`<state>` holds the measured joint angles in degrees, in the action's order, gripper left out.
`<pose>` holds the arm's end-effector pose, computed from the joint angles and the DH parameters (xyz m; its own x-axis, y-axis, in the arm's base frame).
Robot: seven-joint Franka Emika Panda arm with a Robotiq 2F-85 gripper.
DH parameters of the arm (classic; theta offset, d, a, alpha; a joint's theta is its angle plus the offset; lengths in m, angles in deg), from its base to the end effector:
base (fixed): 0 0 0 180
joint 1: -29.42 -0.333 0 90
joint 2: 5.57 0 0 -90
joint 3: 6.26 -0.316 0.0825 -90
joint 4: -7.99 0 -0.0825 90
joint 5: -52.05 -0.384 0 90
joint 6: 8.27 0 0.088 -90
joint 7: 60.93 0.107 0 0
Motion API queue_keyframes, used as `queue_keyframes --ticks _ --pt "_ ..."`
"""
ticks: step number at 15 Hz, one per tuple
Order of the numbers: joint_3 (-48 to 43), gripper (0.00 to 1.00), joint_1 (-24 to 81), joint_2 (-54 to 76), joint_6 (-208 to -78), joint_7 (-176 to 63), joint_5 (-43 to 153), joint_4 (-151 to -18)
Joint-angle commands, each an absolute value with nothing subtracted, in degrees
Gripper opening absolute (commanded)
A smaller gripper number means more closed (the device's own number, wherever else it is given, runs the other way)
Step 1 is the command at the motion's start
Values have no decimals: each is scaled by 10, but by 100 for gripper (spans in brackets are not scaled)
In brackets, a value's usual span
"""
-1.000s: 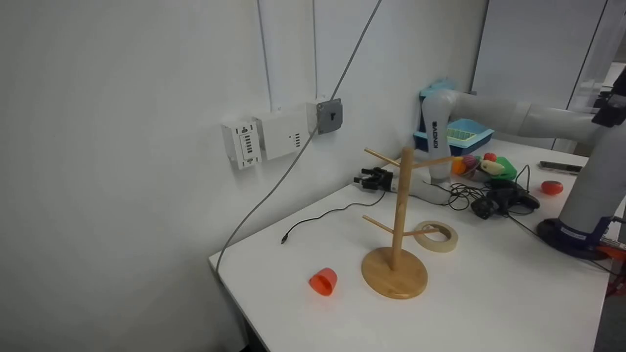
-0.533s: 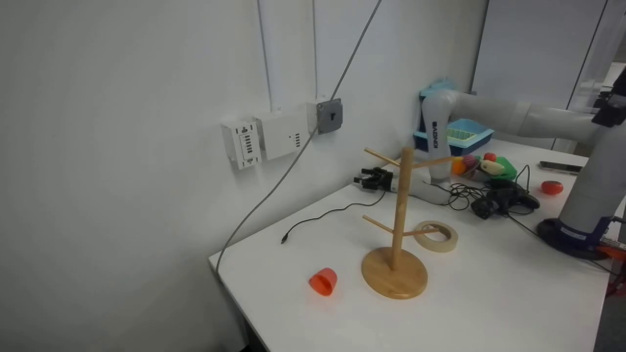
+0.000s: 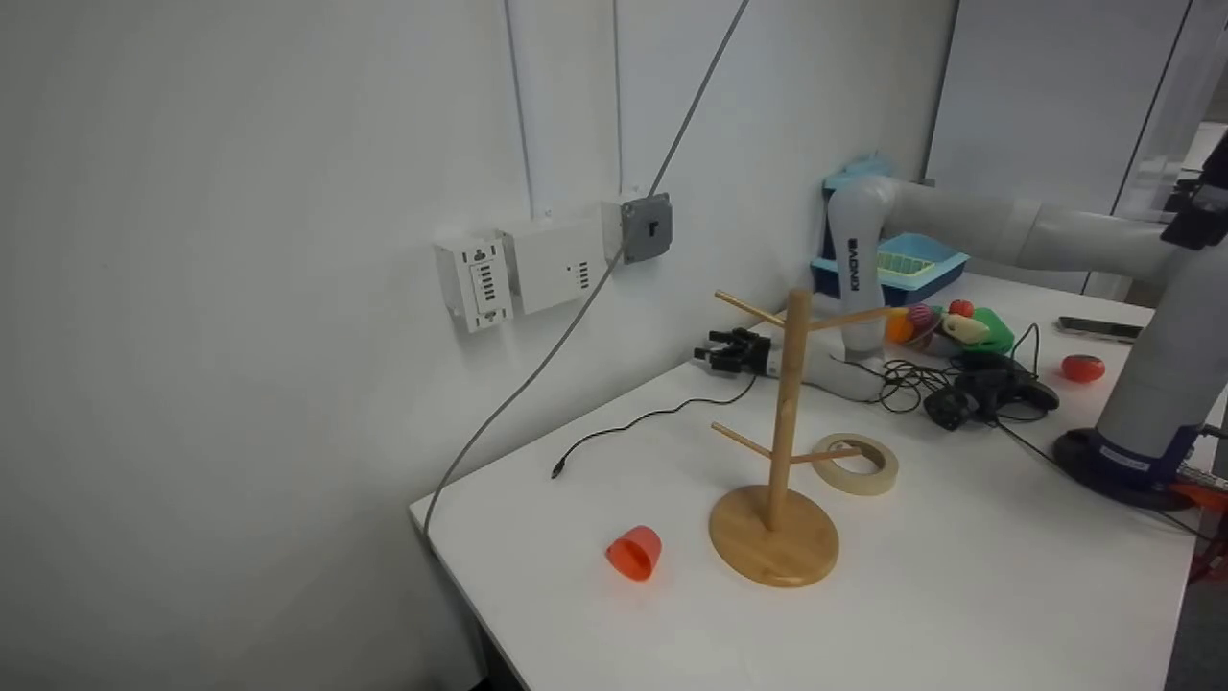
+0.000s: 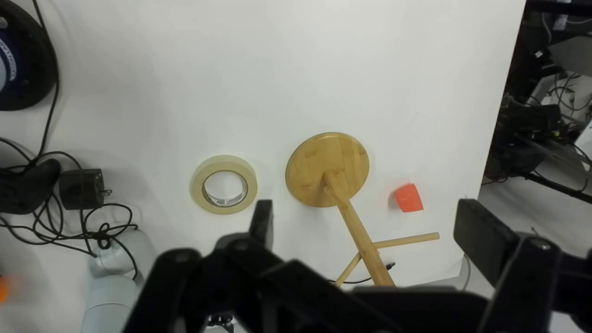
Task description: Put the masking tape on the top left hanger
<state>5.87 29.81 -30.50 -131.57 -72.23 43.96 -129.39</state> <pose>0.4258 -0.0945 0.4920 0.9739 -0.0943 0.2065 -0.0570 -0.9820 -0.1798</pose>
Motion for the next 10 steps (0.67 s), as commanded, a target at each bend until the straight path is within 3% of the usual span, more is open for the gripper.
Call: queue_keyframes --ticks 1,10 --pt "49 100 309 -304 -1313 -726 434 -1292" --pt "50 100 313 -288 -1333 -733 437 -1290"
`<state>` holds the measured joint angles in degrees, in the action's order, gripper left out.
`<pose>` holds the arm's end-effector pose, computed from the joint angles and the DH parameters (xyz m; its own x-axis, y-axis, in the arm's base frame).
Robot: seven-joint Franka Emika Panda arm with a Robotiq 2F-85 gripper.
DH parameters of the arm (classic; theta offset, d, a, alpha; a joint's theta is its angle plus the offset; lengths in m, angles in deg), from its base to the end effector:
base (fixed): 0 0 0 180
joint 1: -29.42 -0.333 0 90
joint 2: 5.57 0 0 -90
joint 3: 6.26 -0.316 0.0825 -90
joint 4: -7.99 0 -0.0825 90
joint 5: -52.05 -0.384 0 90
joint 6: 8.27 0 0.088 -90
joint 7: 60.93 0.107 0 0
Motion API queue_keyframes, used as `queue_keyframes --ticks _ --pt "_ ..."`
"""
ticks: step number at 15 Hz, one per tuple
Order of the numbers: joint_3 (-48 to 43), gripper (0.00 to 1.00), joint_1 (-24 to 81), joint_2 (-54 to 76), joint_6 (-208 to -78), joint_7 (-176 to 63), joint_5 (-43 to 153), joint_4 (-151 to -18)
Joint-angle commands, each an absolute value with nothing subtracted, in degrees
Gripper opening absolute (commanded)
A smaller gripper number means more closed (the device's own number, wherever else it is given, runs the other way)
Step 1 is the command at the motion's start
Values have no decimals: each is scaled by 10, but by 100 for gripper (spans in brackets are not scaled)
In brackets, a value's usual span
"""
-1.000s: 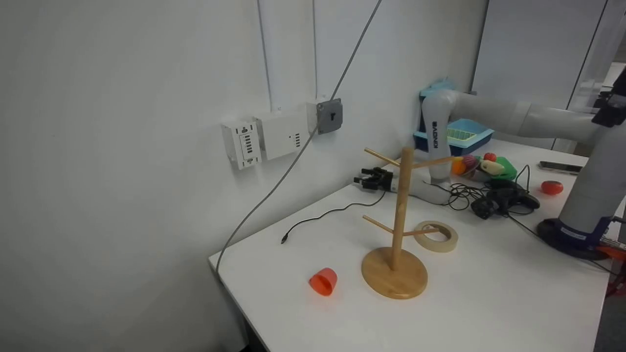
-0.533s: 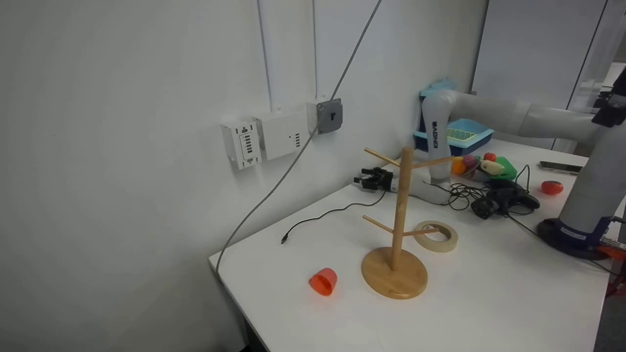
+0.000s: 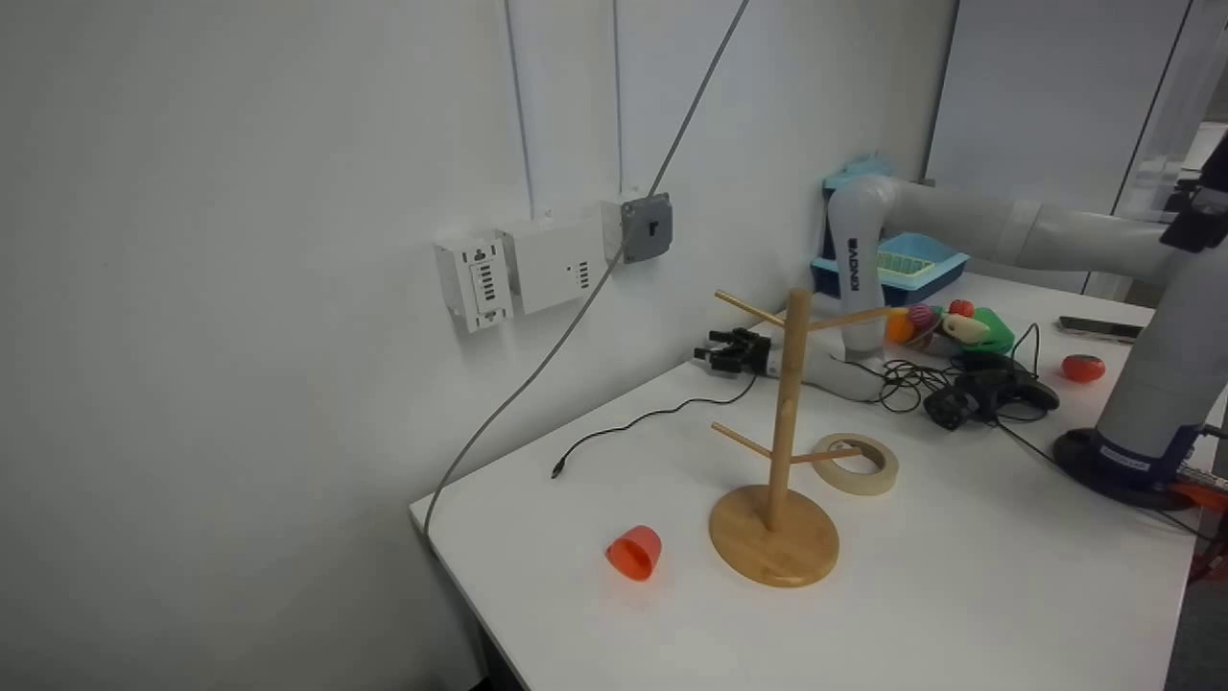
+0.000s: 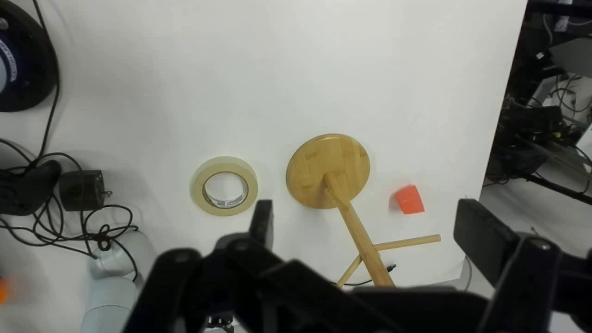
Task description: Put the masking tape on the top left hanger
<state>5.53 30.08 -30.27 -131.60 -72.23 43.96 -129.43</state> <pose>0.4265 -0.0938 0.4902 0.9748 -0.0932 0.2026 -0.0572 -0.9825 -0.1772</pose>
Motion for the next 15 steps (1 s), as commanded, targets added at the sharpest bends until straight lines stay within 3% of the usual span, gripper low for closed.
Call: queue_keyframes --ticks 1,15 --pt "52 100 316 -280 -1339 -734 440 -1286" --pt "53 100 364 -45 -1373 -697 452 -1115"
